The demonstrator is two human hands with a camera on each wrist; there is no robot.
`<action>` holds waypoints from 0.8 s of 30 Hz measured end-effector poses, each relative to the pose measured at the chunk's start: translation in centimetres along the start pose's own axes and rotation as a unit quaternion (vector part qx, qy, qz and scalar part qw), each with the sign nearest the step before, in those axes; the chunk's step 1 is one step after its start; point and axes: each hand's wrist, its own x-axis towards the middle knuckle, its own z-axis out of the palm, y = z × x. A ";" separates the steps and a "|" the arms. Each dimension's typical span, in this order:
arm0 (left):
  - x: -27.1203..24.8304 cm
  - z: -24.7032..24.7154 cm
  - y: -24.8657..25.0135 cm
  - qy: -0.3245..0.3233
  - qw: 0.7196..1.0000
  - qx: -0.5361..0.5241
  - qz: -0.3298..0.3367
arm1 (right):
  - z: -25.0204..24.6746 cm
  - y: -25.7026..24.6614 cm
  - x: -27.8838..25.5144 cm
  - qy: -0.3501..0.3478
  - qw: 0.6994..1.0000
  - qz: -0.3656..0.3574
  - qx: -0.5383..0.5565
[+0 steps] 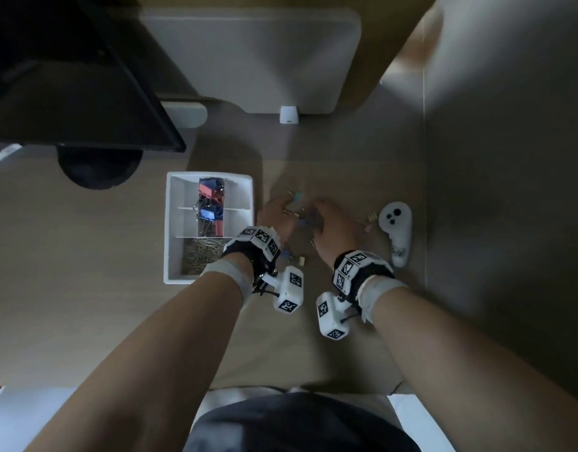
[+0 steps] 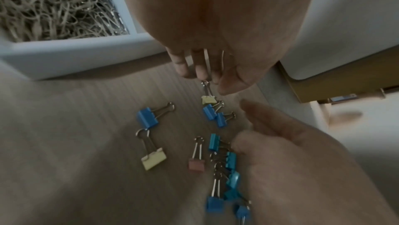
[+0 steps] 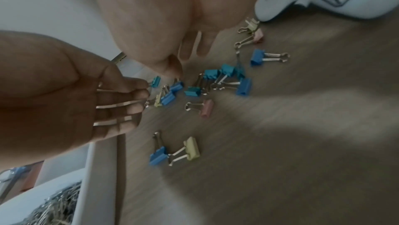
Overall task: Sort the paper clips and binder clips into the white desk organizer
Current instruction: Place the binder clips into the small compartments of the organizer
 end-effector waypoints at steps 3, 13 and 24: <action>-0.8 0.0 0.0 0.003 1.000 -0.012 0.000 | -0.9 1.3 -0.4 0.020 0.988 0.072 -0.135; -1.6 0.6 -2.3 0.014 1.000 -0.007 -0.015 | 0.9 0.4 -3.2 0.006 0.989 0.146 -0.030; -2.0 1.5 -2.4 0.032 0.997 0.065 -0.037 | -0.1 1.4 -4.9 0.037 0.968 0.247 -0.023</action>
